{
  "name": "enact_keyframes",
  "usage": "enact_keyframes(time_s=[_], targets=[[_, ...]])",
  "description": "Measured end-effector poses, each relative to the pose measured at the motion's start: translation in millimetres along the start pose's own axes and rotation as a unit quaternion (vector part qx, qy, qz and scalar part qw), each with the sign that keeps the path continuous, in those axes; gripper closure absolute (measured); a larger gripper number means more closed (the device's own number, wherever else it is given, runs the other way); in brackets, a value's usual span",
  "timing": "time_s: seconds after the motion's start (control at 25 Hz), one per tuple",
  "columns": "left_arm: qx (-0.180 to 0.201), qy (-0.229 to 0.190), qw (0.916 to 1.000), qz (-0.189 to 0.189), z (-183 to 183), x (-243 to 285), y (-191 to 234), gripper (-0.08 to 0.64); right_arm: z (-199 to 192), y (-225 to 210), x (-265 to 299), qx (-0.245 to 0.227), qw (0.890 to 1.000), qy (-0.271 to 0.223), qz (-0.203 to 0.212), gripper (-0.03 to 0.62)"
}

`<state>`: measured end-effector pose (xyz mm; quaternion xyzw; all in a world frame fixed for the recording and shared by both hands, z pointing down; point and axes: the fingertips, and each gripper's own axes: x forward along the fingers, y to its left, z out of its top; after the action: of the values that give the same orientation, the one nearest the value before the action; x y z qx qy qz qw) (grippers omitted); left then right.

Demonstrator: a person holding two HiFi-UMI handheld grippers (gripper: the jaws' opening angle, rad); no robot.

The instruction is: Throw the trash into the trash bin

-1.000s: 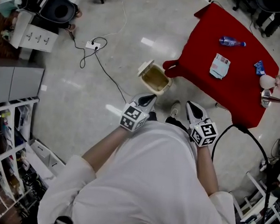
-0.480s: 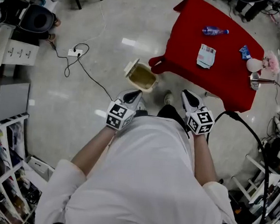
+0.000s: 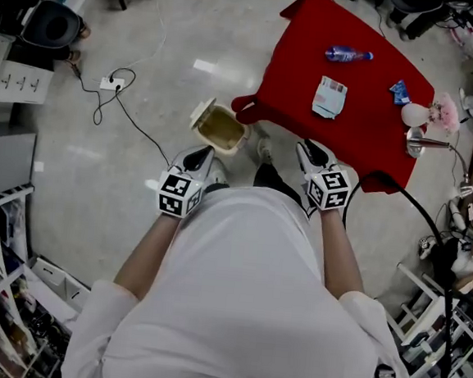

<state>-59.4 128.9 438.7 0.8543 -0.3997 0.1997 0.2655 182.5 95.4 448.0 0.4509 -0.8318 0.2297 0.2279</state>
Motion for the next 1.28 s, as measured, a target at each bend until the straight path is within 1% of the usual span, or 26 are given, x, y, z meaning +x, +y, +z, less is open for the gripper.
enact_keyframes(time_s=[0.16, 0.28, 0.48, 0.64, 0.8, 0.96, 1.08, 1.2, 1.28], targets=[[-0.034, -0.005, 0.9987, 0.037, 5.5, 4.6, 3.6, 0.555, -2.8, -29.0, 8.1, -0.017, 1.000, 0.026, 0.003, 0.491], [-0.047, -0.008, 0.9972, 0.057, 8.5, 13.1, 2.0, 0.555, -11.8, -56.4, 18.1, -0.028, 0.998, 0.051, 0.002, 0.479], [-0.074, -0.009, 0.9932, 0.090, 8.6, 25.3, -1.8, 0.555, -31.6, -99.3, 39.5, -0.081, 0.991, 0.108, -0.002, 0.454], [-0.093, -0.010, 0.9889, 0.116, 7.8, 31.6, -3.9, 0.555, -43.8, -131.7, 58.1, -0.133, 0.980, 0.146, -0.009, 0.439], [-0.109, -0.007, 0.9838, 0.141, 6.4, 34.7, -1.5, 0.555, -52.8, -152.5, 80.4, -0.172, 0.967, 0.186, -0.003, 0.407], [-0.127, -0.007, 0.9774, 0.169, 4.0, 34.1, -2.2, 0.555, -60.9, -170.0, 100.2, -0.187, 0.959, 0.212, 0.017, 0.390], [-0.143, -0.009, 0.9717, 0.187, 2.1, 33.4, -3.7, 0.555, -68.5, -179.1, 113.1, -0.195, 0.952, 0.233, 0.035, 0.358], [-0.158, -0.010, 0.9665, 0.202, 0.5, 33.4, -5.9, 0.555, -82.3, -186.1, 124.0, -0.211, 0.940, 0.263, 0.052, 0.319], [-0.164, -0.010, 0.9642, 0.208, -1.8, 34.7, -8.7, 0.556, -90.4, -194.2, 128.4, -0.223, 0.933, 0.277, 0.051, 0.320]])
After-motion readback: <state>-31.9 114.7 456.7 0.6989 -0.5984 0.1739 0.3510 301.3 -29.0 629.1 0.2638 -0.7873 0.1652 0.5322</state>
